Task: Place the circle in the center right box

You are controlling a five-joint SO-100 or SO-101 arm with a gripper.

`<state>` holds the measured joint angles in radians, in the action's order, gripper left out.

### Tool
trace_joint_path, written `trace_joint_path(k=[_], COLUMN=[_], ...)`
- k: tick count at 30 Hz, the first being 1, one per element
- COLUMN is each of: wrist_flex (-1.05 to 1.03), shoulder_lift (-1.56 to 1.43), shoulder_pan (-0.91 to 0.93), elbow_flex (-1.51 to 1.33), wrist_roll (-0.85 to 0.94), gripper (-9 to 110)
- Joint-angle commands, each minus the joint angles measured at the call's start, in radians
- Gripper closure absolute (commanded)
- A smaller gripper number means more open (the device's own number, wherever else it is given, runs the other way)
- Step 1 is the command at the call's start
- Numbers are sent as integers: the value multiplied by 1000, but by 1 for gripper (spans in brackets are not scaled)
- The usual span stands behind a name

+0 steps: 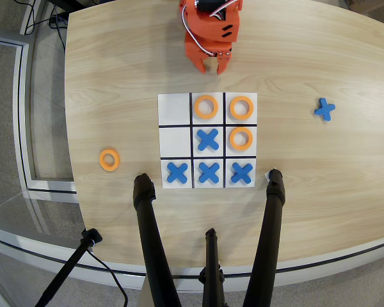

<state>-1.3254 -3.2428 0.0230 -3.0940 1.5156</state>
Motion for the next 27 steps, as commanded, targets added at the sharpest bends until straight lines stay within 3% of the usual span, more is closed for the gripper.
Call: trace_joint_path(k=[1, 10, 18, 21, 27], wrist_flex=[-6, 196, 592, 474, 230], shoulder_lift=[140, 707, 1095, 1247, 1585], shoulder_pan=[52, 278, 442, 488, 538], elbow_flex=[184, 701, 818, 959, 1358], wrist_roll=[-8, -9, 31, 118, 129], gripper=[90, 88, 86, 79, 79])
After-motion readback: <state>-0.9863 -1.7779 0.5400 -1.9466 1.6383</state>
